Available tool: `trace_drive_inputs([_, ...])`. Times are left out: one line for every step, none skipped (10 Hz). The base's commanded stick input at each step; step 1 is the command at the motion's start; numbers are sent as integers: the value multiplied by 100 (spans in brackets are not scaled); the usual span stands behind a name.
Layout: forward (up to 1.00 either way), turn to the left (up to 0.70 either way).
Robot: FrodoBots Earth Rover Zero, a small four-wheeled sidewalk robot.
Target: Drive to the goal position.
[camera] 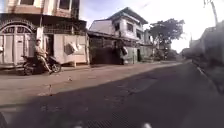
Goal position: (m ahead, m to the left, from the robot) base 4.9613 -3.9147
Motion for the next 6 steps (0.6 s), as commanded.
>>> trace_drive_inputs([0,-100])
trace_drive_inputs([0,-100])
trace_drive_inputs([0,-100])
trace_drive_inputs([0,-100])
trace_drive_inputs([36,-54])
trace_drive_inputs([97,-40])
